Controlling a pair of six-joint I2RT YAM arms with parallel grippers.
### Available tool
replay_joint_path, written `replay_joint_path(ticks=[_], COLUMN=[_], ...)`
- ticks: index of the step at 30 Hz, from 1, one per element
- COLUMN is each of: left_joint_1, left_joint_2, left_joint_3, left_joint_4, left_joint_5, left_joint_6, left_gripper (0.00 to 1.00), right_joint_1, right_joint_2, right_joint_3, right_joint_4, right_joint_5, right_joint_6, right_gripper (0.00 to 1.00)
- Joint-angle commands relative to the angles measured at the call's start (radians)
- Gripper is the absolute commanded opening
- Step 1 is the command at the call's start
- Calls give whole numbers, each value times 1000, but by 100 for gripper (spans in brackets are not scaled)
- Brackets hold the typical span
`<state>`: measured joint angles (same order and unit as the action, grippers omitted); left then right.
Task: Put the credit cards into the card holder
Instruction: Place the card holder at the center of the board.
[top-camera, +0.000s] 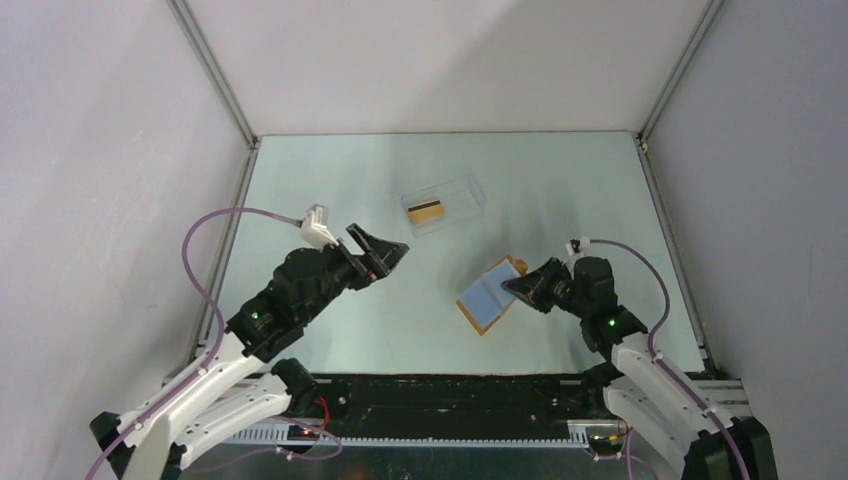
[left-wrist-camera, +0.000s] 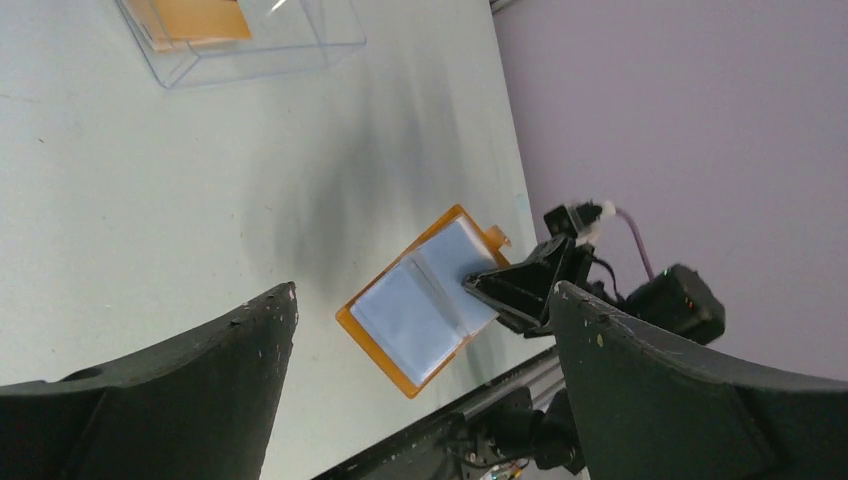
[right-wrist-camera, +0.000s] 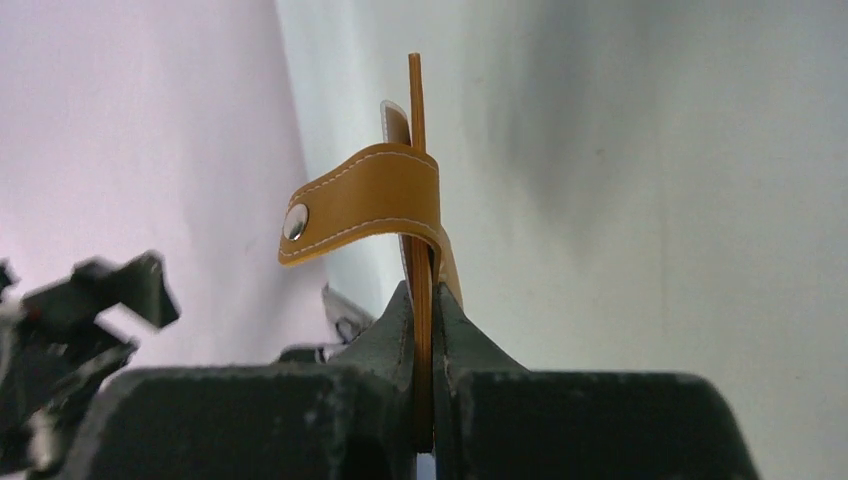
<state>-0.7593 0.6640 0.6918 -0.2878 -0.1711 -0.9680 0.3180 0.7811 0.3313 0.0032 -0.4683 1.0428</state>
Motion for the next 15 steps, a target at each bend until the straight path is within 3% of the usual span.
replay_joint_path(ticks=[1,6,10,15], left_joint_1=[6,7,9,10], left_joint_2=[36,74,93,103], left_joint_3=[63,72,69,68], left_joint_4=[-29,-27,-28,-26], left_joint_5=[-86,-52,-21,8], left_joint_6=[45,41,44,60], left_gripper=[99,99,99,98], right_joint_1=[94,247,266,268], right_joint_2=[-101,-170,-157,-131], right_joint_3=[-36,-137,-246,-278], right_joint_4=[-36,-21,86,121], right_joint_5=[465,776,823,835], right_joint_6=[171,310,468,484], right_gripper=[0,0,0,0])
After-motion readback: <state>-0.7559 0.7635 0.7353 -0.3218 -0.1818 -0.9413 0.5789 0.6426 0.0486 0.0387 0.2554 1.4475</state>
